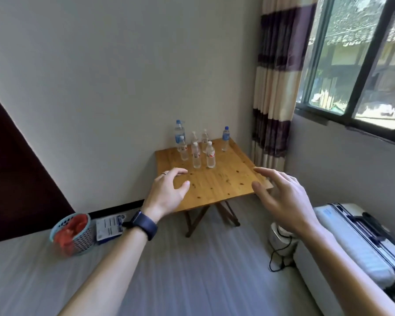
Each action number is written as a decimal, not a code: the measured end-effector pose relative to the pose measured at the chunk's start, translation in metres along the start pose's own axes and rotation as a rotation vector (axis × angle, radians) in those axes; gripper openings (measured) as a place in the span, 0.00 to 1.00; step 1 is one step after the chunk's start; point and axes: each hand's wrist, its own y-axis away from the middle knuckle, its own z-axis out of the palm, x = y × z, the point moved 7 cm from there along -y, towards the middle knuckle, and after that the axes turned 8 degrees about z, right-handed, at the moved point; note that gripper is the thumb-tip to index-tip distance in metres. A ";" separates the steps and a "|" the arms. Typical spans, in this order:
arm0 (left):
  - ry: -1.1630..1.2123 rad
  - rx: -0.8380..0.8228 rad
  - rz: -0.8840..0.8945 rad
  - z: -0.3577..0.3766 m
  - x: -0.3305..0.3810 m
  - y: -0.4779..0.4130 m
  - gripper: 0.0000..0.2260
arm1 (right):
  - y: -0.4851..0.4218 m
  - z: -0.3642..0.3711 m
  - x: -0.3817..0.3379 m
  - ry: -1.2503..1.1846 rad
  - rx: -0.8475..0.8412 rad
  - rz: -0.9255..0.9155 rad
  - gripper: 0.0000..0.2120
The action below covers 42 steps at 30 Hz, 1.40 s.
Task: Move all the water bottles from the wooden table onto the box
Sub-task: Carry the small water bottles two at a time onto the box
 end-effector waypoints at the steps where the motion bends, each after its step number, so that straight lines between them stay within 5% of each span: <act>1: 0.000 0.002 -0.026 0.012 -0.013 -0.011 0.14 | -0.015 0.013 0.011 -0.017 -0.022 0.005 0.18; 12: 0.083 -0.144 -0.335 0.153 -0.161 -0.097 0.12 | -0.160 0.172 0.117 0.030 -0.338 0.125 0.17; 28: 0.096 -0.379 -0.330 0.244 -0.307 -0.393 0.16 | -0.399 0.345 0.180 0.089 -0.439 0.284 0.17; 42: 0.054 -0.286 -0.512 0.331 -0.388 -0.586 0.21 | -0.618 0.475 0.247 0.165 -0.625 0.276 0.24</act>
